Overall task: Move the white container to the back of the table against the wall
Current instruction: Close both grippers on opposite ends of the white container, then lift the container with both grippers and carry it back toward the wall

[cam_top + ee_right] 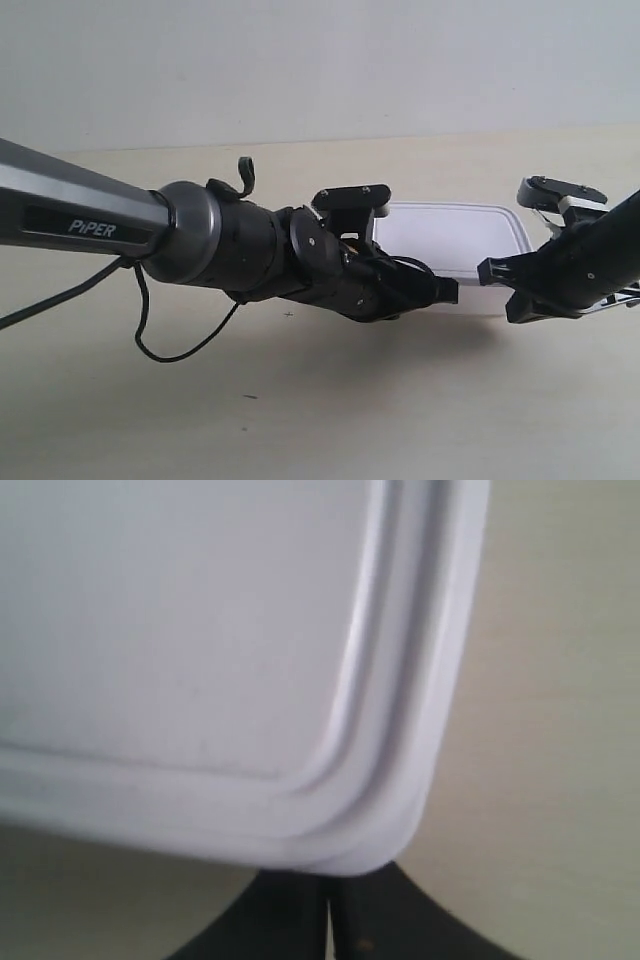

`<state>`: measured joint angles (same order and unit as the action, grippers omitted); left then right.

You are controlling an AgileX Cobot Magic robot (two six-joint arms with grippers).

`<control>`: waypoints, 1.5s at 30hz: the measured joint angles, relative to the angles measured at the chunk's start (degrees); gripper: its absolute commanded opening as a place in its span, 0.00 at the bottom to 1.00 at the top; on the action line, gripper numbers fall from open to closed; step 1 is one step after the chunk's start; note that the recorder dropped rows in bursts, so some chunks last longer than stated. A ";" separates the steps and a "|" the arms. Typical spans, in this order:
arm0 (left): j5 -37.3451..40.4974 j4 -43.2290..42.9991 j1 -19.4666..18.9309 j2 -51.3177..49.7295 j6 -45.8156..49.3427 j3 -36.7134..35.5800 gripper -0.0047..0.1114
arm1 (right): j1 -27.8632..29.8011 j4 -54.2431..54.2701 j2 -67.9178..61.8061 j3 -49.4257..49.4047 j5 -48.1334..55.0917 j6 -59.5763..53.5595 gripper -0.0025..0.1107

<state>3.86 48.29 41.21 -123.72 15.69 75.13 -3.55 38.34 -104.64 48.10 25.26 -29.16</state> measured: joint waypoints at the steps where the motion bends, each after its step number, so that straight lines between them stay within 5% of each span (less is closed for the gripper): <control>1: -0.24 -0.10 0.00 0.00 0.30 0.00 0.04 | 0.00 1.23 -0.28 0.00 -0.31 -1.09 0.02; 13: -4.18 -0.68 -1.37 -0.23 1.37 0.13 0.04 | 0.00 5.45 -4.46 5.78 -0.96 -4.68 0.02; 45: -0.42 -4.33 -6.57 -9.96 3.92 16.13 0.04 | 0.00 7.22 -15.25 22.19 0.30 -5.75 0.02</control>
<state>3.44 43.96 34.64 -133.68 19.61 91.26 -3.55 45.56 -119.89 70.29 25.56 -34.90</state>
